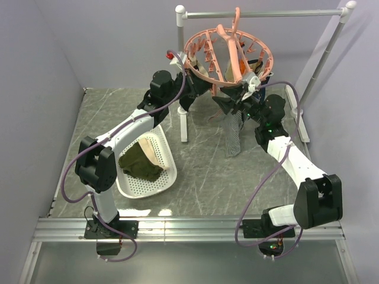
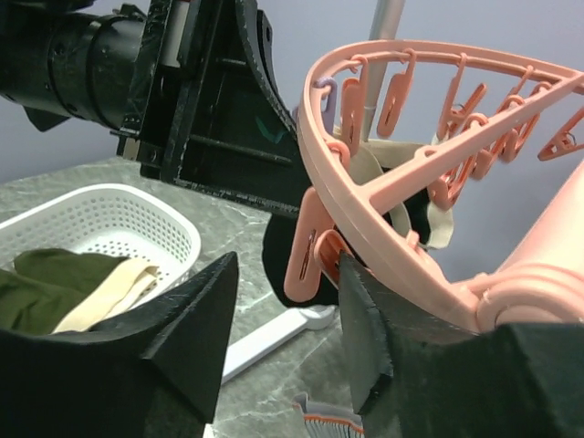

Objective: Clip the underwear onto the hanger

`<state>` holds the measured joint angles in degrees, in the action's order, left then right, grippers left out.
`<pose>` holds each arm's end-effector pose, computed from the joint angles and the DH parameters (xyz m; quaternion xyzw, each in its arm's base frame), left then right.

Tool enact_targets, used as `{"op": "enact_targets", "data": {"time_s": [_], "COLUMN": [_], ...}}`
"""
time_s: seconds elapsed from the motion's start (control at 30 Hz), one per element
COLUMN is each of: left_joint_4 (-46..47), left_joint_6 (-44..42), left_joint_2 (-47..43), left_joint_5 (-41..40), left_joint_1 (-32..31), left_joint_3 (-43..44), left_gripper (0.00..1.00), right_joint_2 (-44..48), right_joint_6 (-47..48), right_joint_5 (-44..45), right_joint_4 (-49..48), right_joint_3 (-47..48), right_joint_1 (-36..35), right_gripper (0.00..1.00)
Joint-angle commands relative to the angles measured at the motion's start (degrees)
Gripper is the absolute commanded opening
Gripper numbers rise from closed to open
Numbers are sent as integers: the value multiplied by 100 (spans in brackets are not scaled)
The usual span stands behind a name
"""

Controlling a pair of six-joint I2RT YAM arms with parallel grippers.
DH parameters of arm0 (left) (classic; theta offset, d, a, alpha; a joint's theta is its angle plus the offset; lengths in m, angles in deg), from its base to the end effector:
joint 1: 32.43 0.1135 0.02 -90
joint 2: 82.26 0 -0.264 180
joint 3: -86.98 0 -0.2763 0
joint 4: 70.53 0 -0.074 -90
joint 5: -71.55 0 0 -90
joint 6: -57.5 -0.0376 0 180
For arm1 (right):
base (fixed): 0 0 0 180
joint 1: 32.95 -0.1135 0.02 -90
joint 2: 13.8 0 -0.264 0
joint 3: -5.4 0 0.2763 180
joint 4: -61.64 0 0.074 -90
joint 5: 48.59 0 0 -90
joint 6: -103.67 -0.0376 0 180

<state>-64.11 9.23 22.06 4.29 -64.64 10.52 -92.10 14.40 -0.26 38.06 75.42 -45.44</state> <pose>0.3897 -0.2627 0.3762 0.0910 0.6681 -0.5427 0.5008 0.3249 0.0976 0.3592 -0.3461 0.5307 0.2908 0.7169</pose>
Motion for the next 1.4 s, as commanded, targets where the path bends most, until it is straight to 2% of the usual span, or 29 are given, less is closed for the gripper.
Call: {"op": "enact_targets", "data": {"time_s": [0.0, 0.23, 0.43, 0.63, 1.03, 1.37], "left_joint_4": [292, 284, 275, 424, 512, 459], "left_joint_6": [89, 72, 80, 168, 274, 300], "left_joint_2": [-139, -113, -95, -139, -157, -139], "left_joint_5": [292, 292, 266, 353, 424, 389], "left_joint_1": [-58, -58, -49, -49, -49, -75], "left_joint_3": [234, 243, 269, 216, 164, 120], "left_gripper": [0, 0, 0, 0, 0, 0], "right_joint_2": [350, 1184, 1370, 1020, 264, 87], "right_joint_6": [260, 270, 59, -64, -275, -381], "right_joint_5": [423, 388, 212, 62, 607, 792], "right_joint_4": [43, 316, 351, 387, 53, -220], "right_joint_3": [-157, -465, -544, -474, -79, 53], "right_joint_1": [-8, 27, 27, -87, -131, -183], "right_gripper": [56, 57, 54, 49, 49, 51]}}
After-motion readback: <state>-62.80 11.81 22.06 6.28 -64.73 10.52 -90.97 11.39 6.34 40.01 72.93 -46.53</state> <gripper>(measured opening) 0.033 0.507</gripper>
